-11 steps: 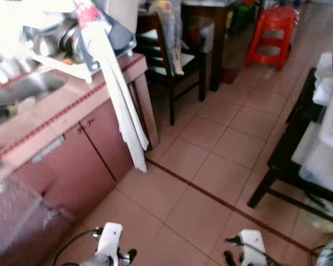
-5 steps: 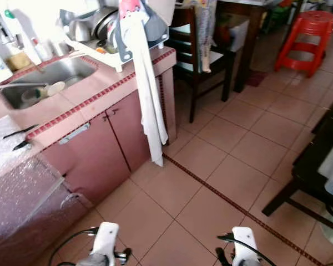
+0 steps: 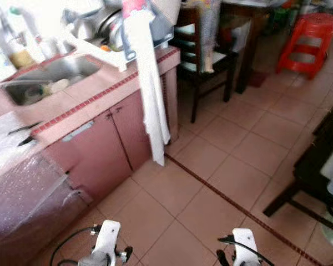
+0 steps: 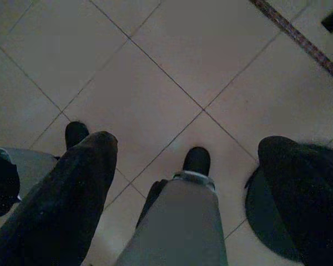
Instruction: Kitchen organization
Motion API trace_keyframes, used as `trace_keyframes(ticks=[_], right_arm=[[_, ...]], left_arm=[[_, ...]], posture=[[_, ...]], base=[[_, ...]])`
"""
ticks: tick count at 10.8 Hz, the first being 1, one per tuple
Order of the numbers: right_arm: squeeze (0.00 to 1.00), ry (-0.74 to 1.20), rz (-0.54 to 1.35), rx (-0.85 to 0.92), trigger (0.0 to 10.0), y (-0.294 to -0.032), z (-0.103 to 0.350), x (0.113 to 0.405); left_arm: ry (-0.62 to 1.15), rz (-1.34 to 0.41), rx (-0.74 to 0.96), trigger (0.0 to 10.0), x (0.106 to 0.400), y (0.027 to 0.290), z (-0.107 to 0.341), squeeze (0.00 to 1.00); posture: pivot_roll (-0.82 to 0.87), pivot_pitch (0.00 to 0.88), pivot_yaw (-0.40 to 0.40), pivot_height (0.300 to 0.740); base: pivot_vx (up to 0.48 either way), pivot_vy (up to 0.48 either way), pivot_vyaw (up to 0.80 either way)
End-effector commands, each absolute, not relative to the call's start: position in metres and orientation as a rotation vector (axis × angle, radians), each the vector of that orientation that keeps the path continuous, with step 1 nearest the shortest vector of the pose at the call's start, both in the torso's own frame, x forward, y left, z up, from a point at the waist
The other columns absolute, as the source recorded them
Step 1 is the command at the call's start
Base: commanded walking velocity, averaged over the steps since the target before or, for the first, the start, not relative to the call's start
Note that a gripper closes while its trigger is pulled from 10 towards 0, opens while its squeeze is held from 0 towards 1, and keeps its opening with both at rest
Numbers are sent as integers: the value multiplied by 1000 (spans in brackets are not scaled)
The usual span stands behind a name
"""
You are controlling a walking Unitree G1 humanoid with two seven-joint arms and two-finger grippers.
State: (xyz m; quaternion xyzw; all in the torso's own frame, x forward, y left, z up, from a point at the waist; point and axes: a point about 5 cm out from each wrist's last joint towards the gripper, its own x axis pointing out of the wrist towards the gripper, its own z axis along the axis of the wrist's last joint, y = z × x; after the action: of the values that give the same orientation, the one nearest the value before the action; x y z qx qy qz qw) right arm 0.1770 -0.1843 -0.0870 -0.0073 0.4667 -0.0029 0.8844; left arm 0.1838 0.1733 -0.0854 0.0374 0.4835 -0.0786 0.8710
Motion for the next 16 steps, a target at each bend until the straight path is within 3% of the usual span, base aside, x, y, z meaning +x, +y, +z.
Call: trace_keyframes(ticks=[1, 5, 12, 16], right_arm=[[0, 990, 14, -35, 10000, -185, -89, 172], [0, 974, 41, -112, 10000, -204, -81, 185], [0, 982, 25, -71, 10000, -193, -86, 178], [0, 985, 29, -69, 10000, -188, -87, 177]], left_arm=[[1008, -146, 59, 10000, 184, 174, -85, 0], [1004, -134, -24, 10000, 184, 154, -87, 0], [1001, -219, 46, 10000, 188, 160, -84, 0], [1006, -223, 53, 10000, 186, 163, -85, 0]], posture=[[-123, 32, 52, 740], [-136, 13, -16, 740], [-150, 12, 57, 740], [-144, 14, 57, 740]], base=[[0, 0, 0], [0, 0, 0], [0, 0, 0], [266, 0, 0]])
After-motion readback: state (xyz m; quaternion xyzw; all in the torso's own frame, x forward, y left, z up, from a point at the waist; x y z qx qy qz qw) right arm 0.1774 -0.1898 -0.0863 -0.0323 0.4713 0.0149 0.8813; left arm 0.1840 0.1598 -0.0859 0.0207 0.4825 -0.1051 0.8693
